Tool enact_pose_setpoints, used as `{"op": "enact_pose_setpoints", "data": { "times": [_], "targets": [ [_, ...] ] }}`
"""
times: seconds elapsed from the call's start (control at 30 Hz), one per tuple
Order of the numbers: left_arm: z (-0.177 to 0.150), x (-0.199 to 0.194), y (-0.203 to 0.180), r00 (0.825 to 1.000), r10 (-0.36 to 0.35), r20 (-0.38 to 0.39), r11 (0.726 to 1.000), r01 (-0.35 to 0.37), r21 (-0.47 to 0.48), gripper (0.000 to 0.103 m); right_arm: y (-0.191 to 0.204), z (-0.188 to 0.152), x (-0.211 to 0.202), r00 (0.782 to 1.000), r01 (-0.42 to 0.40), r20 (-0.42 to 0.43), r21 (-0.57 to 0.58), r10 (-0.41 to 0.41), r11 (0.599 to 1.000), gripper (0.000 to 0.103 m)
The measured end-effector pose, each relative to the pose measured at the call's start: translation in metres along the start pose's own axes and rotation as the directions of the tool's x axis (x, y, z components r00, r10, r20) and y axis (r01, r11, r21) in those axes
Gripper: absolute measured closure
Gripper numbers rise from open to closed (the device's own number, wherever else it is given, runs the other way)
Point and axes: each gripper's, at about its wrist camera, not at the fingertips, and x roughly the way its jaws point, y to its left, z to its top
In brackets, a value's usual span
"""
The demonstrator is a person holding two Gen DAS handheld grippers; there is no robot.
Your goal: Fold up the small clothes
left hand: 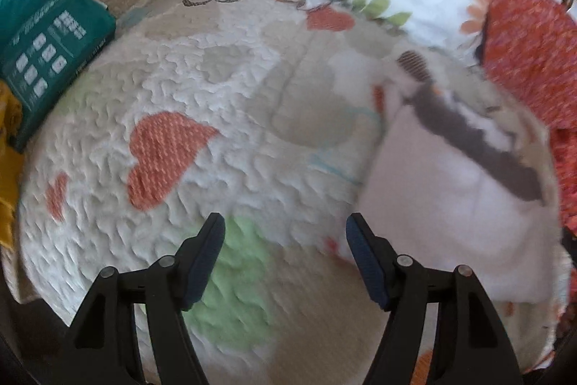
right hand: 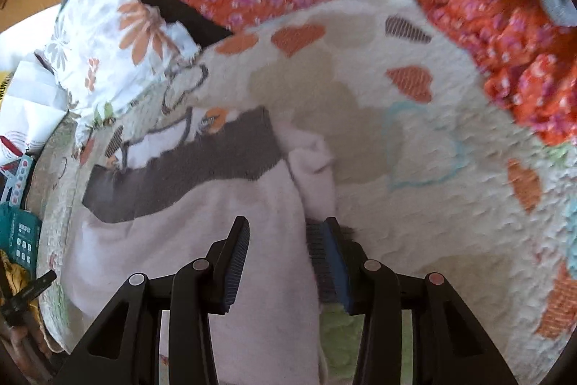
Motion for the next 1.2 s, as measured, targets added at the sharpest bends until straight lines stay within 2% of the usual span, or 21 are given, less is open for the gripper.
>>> {"op": "enact_pose_setpoints", "data": {
  "times": [0.17,0.37,0.4,0.43,0.47,0.53,0.63,0.7,0.77,0.8,0.87,0.97,1.0,1.07,1.13,1.2],
  "targets": [
    [-0.017,0.005,-0.013,0.998,-0.056,-0.024,0.998,0.056,-0.001,0.034,0.019,-0.010,-0.020,0.994,-0.091,0.051,-0.027,0.092,0.996,0.055],
    [-0.018,0.022,-0.019,0.996,-0.067,-0.067,0.998,0.067,0.000,0.034,0.073,-0.047,-0.014,0.988,-0.154,-0.018,-0.168,0.154,0.974,0.055],
    [-0.015,0.022,-0.017,0.996,-0.056,-0.067,0.998,0.056,0.000,0.035,0.082,-0.054,-0.013,0.987,-0.159,-0.029,-0.195,0.156,0.968,0.055],
    [-0.012,0.021,-0.014,0.998,-0.031,-0.060,1.000,0.030,-0.006,0.045,0.091,-0.061,-0.011,0.986,-0.164,-0.042,-0.222,0.159,0.961,0.055],
    [-0.009,0.018,-0.010,0.998,-0.021,-0.054,1.000,0.020,-0.014,0.064,0.104,-0.071,-0.009,0.984,-0.179,-0.062,-0.256,0.169,0.950,0.055],
    [-0.002,0.012,0.006,0.998,-0.046,-0.045,0.996,0.043,-0.073,0.078,0.127,-0.085,-0.004,0.977,-0.212,-0.099,-0.305,0.190,0.929,0.055],
    [0.008,-0.007,0.037,0.995,-0.103,0.010,0.977,0.104,-0.189,0.078,0.177,-0.109,0.007,0.964,-0.261,-0.155,-0.407,0.216,0.875,0.055],
    [0.013,-0.021,0.056,0.993,-0.101,0.060,0.967,0.112,-0.230,0.076,0.215,-0.126,0.015,0.961,-0.274,-0.171,-0.484,0.218,0.831,0.054],
    [0.017,-0.032,0.072,0.991,-0.098,0.095,0.956,0.121,-0.267,0.070,0.254,-0.145,0.027,0.956,-0.290,-0.198,-0.557,0.215,0.778,0.053],
    [0.018,-0.036,0.080,0.989,-0.094,0.110,0.952,0.122,-0.282,0.068,0.269,-0.152,0.032,0.957,-0.288,-0.202,-0.587,0.208,0.757,0.053],
    [0.018,-0.042,0.091,0.988,-0.087,0.131,0.946,0.123,-0.300,0.065,0.305,-0.173,0.043,0.972,-0.236,-0.172,-0.681,0.162,0.694,0.053],
    [0.019,-0.047,0.101,0.985,-0.098,0.144,0.938,0.140,-0.316,0.063,0.344,-0.196,0.058,0.995,-0.093,-0.058,-0.798,0.078,0.595,0.054],
    [0.020,-0.047,0.104,0.984,-0.101,0.147,0.935,0.144,-0.324,0.062,0.359,-0.204,0.065,0.998,-0.040,-0.011,-0.830,0.056,0.557,0.054],
    [0.021,-0.045,0.109,0.984,-0.101,0.149,0.930,0.147,-0.338,0.061,0.379,-0.208,0.074,0.998,0.032,0.055,-0.857,0.030,0.515,0.054],
    [0.021,-0.043,0.113,0.984,-0.106,0.146,0.923,0.152,-0.354,0.061,0.393,-0.205,0.079,0.995,0.073,0.096,-0.862,0.020,0.502,0.057],
    [0.021,-0.041,0.114,0.984,-0.107,0.142,0.919,0.152,-0.363,0.061,0.407,-0.198,0.089,0.996,0.071,0.090,-0.850,0.010,0.521,0.077]
  ]
}}
